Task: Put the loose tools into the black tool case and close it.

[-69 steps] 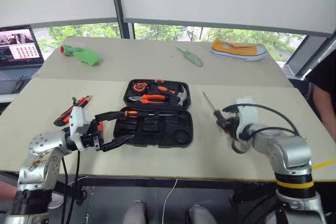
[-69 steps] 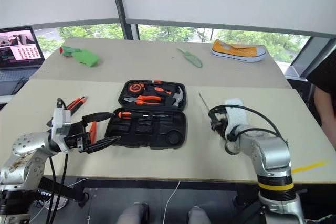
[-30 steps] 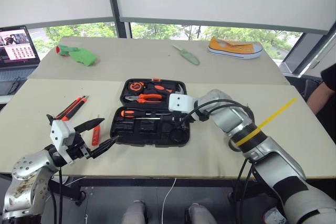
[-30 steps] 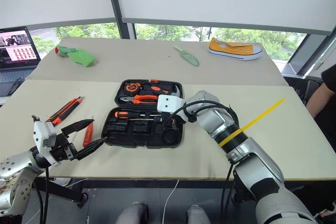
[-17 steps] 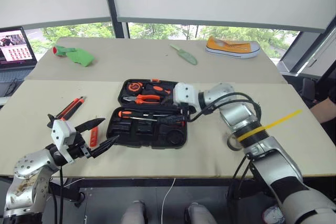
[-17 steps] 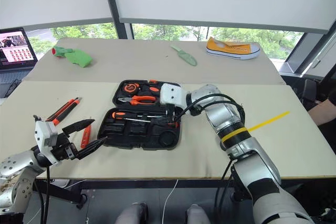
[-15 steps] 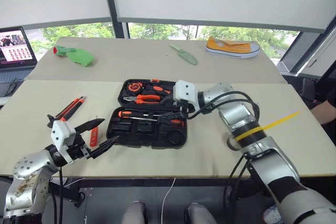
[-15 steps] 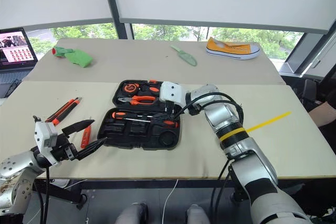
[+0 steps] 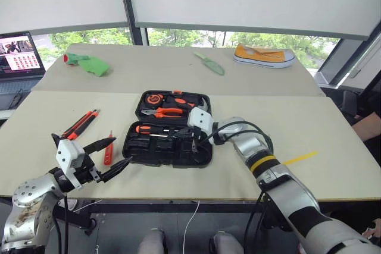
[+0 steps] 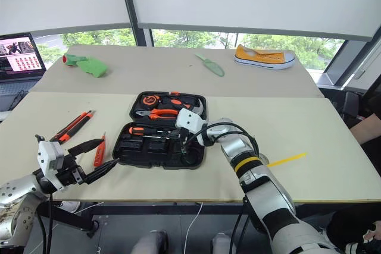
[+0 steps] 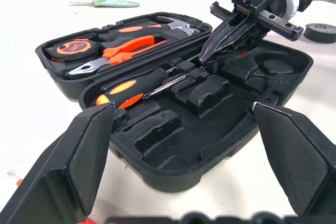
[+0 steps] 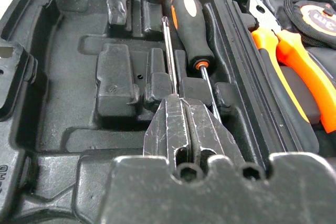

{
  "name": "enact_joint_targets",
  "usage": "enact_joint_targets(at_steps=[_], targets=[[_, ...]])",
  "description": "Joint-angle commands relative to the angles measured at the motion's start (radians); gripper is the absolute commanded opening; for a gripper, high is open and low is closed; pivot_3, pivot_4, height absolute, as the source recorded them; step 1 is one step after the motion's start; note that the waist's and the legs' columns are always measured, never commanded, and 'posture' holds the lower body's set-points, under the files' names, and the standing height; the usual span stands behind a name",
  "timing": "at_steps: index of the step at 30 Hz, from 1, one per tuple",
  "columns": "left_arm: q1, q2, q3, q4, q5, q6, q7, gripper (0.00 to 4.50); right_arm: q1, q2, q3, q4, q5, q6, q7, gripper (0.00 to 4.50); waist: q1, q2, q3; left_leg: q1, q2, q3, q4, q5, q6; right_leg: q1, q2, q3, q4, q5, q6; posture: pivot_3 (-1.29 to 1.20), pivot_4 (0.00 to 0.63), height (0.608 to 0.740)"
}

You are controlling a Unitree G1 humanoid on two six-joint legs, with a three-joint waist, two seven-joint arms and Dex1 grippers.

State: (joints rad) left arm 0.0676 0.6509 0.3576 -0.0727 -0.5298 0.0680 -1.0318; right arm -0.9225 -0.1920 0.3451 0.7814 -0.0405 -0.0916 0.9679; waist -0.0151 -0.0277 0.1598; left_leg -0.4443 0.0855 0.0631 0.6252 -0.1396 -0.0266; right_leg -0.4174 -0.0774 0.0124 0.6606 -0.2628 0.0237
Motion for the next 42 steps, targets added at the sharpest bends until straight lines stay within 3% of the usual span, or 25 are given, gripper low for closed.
enact_joint_targets(at_steps=[1, 4, 5, 8, 10, 11, 14, 17, 19, 23, 28, 34, 40, 42], targets=[[0.009, 0.016, 0.057, -0.005, -0.021, 0.015, 0.028, 4.5, 0.017, -0.012, 0.006, 0.014, -0.042, -0.003, -0.016, 0.04, 0.0, 0.0, 0.0, 0.0, 0.0, 0.0, 0.0, -0.001, -0.002, 0.0, 0.0, 0.0, 0.0, 0.0, 0.0, 0.0, 0.15, 0.74], [0.041, 0.013, 0.149, 0.028, -0.049, 0.036, 0.081, 4.5, 0.048, -0.019, -0.12, -0.13, 0.1, -0.004, -0.001, 0.04, 0.0, -0.001, 0.0, 0.0, 0.0, 0.0, 0.0, -0.002, -0.004, -0.001, 0.0, 0.0, 0.001, 0.0, 0.0, 0.0, 0.15, 0.74], [0.059, 0.015, 0.185, 0.051, -0.05, 0.03, 0.091, 4.5, 0.073, -0.036, -0.152, -0.197, 0.149, 0.007, 0.027, 0.6, 0.0, -0.001, 0.0, -0.002, 0.0, 0.0, 0.0, -0.002, -0.004, 0.0, 0.0, 0.0, 0.001, 0.0, 0.0, 0.0, 0.15, 0.74], [0.133, 0.026, 0.321, 0.125, -0.073, 0.057, 0.125, 4.5, 0.203, -0.112, -0.217, -0.441, 0.249, -0.003, 0.089, 1.47, 0.001, -0.001, 0.0, -0.007, 0.0, 0.001, -0.001, 0.002, 0.004, -0.003, 0.0, 0.001, 0.001, 0.0, 0.0, 0.0, 0.15, 0.74], [0.203, 0.058, 0.391, 0.156, -0.082, 0.182, 0.187, 4.5, 0.301, -0.144, -0.273, -0.58, 0.332, -0.047, 0.118, 2.36, 0.0, -0.001, 0.0, -0.009, 0.0, 0.001, -0.002, 0.001, 0.002, -0.005, 0.0, 0.001, 0.0, 0.0, 0.001, 0.0, 0.15, 0.74], [0.228, 0.065, 0.416, 0.169, -0.08, 0.198, 0.199, 4.5, 0.346, -0.161, -0.297, -0.642, 0.387, -0.048, 0.149, 2.51, 0.0, -0.002, 0.0, -0.01, 0.0, 0.001, -0.002, 0.0, 0.002, -0.005, 0.0, 0.001, 0.0, -0.001, 0.001, 0.0, 0.15, 0.74], [0.27, 0.072, 0.468, 0.183, -0.073, 0.231, 0.243, 4.5, 0.444, -0.186, -0.377, -0.758, 0.524, -0.02, 0.183, 3.65, -0.002, -0.002, 0.0, -0.008, 0.0, 0.001, -0.006, 0.0, 0.002, -0.004, 0.0, 0.001, -0.003, -0.002, 0.001, 0.0, 0.15, 0.74], [0.299, 0.077, 0.502, 0.157, -0.077, 0.297, 0.291, 4.5, 0.545, -0.301, -0.396, -0.796, 0.518, 0.015, 0.246, 4.48, 0.002, -0.002, 0.0, -0.005, 0.0, 0.001, -0.006, 0.0, 0.0, -0.003, 0.0, 0.001, -0.003, -0.002, -0.001, 0.0, 0.15, 0.74], [0.308, 0.082, 0.5, 0.099, -0.107, 0.366, 0.299, 4.5, 0.585, -0.34, -0.412, -0.805, 0.515, 0.003, 0.252, 4.48, 0.006, -0.006, -0.002, -0.001, 0.001, 0.001, -0.006, -0.005, -0.008, -0.003, -0.001, 0.0, -0.005, -0.005, -0.006, 0.0, 0.15, 0.74], [0.275, 0.116, 0.454, -0.051, -0.181, 0.544, 0.338, 4.5, 0.58, -0.369, -0.421, -0.842, 0.533, 0.024, 0.24, 4.48, 0.005, -0.008, -0.002, 0.0, 0.001, 0.002, -0.006, -0.006, -0.009, -0.004, -0.002, 0.0, -0.005, -0.007, -0.006, 0.0, 0.15, 0.74], [0.102, 0.146, 0.338, -0.237, -0.27, 0.837, 0.554, 4.5, 0.513, -0.389, -0.4, -0.88, 0.539, 0.08, 0.249, 4.48, 0.005, -0.008, -0.002, 0.001, 0.0, 0.002, -0.007, -0.005, -0.009, -0.003, -0.001, 0.001, -0.004, -0.006, -0.006, 0.0, 0.15, 0.74], [-0.129, 0.05, 0.178, -0.345, -0.274, 1.133, 0.855, 4.5, 0.449, -0.391, -0.382, -0.886, 0.541, 0.111, 0.255, 4.48, 0.002, -0.009, -0.002, 0.0, -0.001, 0.001, -0.008, 0.001, 0.0, 0.001, 0.001, 0.005, -0.004, 0.0, 0.0, 0.0, 0.15, 0.74], [-0.192, -0.043, 0.095, -0.332, -0.183, 1.172, 0.968, 4.5, 0.432, -0.39, -0.377, -0.896, 0.545, 0.13, 0.249, 4.48, 0.002, -0.01, -0.002, -0.001, -0.002, 0.0, -0.011, 0.001, 0.0, -0.002, 0.002, 0.007, -0.004, 0.0, 0.0, 0.0, 0.15, 0.74], [-0.203, -0.069, 0.085, -0.327, -0.176, 1.181, 0.978, 3.95, 0.431, -0.39, -0.376, -0.904, 0.547, 0.137, 0.246, 4.5, 0.003, -0.01, -0.002, -0.001, -0.002, 0.0, -0.011, 0.001, 0.0, -0.002, 0.002, 0.006, -0.004, 0.0, -0.001, 0.0, 0.15, 0.74]])
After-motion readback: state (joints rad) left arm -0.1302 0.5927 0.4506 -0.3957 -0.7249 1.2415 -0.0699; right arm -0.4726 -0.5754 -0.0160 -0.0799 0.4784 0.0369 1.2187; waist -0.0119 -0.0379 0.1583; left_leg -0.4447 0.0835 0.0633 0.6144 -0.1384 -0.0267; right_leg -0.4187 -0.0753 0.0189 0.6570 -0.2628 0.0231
